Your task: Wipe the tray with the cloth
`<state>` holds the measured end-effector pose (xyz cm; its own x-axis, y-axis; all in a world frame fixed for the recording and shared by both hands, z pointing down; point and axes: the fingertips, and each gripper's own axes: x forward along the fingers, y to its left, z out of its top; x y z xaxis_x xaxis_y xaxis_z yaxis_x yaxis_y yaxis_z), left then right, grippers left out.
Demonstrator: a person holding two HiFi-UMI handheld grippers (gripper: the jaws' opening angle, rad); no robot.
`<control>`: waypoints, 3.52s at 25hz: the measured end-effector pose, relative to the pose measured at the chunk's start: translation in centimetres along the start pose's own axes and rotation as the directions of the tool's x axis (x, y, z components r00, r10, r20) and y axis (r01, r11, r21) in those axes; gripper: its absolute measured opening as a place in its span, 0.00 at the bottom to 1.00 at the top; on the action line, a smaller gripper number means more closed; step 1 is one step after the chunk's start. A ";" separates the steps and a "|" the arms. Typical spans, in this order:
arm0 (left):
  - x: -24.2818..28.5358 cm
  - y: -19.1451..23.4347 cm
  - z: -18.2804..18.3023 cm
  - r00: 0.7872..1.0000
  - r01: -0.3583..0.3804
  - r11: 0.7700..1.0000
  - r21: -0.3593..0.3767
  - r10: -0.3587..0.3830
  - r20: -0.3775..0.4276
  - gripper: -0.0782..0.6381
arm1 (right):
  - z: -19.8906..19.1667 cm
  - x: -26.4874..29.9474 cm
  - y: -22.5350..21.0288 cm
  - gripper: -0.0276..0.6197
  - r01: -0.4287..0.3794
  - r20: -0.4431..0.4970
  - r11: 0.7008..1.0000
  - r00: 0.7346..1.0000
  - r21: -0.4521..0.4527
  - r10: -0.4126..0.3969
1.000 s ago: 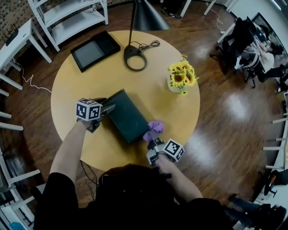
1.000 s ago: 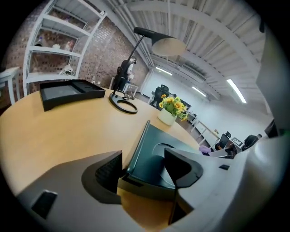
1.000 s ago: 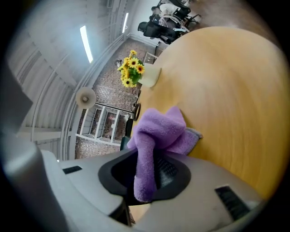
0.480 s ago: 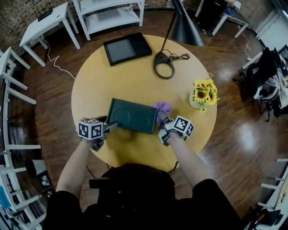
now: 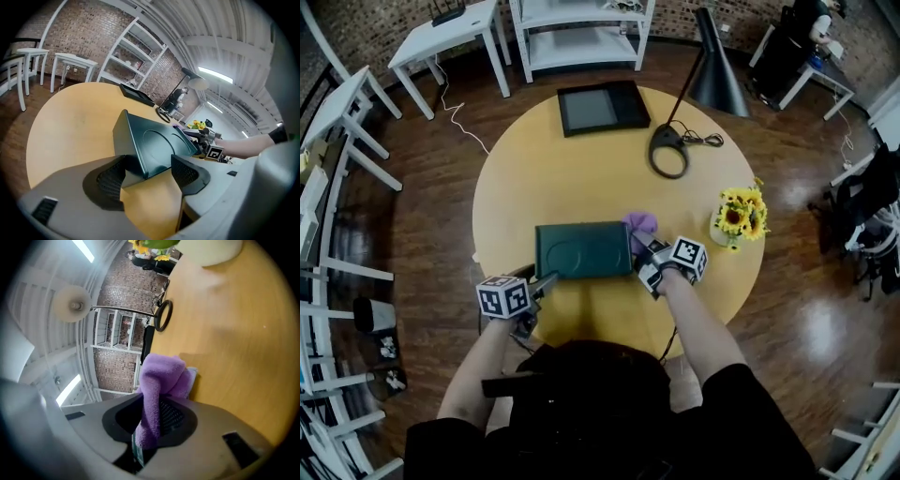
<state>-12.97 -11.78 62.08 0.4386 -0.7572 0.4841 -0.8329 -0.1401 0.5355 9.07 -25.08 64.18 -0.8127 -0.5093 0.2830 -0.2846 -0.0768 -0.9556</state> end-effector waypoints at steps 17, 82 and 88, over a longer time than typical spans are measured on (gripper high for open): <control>-0.1 0.5 0.1 0.999 0.041 0.999 -0.009 -0.041 0.018 0.53 | -7.3 -7.0 -2.5 0.16 -0.085 0.116 0.978 0.991 0.192 0.064; 0.6 -7.5 -5.0 0.986 0.164 0.984 -0.076 -0.166 -0.022 0.50 | -2.8 0.4 -0.1 0.16 0.034 -0.048 0.999 0.998 -0.041 -0.035; 0.7 -7.5 -4.9 0.981 0.186 0.980 -0.071 -0.189 -0.033 0.50 | -6.3 -3.0 -1.2 0.16 0.002 -0.063 1.000 0.998 -0.018 -0.003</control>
<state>-4.78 -8.13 61.86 0.5988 -0.6955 0.3971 -0.7106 -0.2327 0.6640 8.67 -17.99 65.02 -0.8420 -0.4542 0.2909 -0.2957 -0.0624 -0.9533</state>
